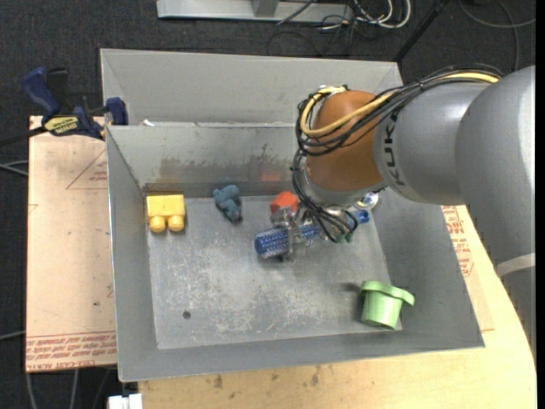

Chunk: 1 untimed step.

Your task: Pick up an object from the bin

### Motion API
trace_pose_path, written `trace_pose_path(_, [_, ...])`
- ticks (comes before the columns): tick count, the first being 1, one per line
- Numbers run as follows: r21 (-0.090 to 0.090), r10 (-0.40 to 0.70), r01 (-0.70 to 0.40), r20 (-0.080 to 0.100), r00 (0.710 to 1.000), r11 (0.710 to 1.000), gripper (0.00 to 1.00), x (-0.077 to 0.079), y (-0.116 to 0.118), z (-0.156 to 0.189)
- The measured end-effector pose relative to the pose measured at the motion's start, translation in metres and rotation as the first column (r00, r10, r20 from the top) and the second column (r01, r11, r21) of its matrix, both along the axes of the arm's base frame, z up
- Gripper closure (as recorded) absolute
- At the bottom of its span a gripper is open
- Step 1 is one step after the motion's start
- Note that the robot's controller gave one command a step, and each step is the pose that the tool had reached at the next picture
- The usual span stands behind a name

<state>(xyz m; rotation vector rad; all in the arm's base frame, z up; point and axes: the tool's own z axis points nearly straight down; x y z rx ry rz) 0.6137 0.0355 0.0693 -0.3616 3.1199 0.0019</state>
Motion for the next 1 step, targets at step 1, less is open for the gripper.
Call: trace_pose_path(1, [0.000,0.056,-0.056,0.009,0.998,0.998,1.00,-0.0212,0.0001,0.1772])
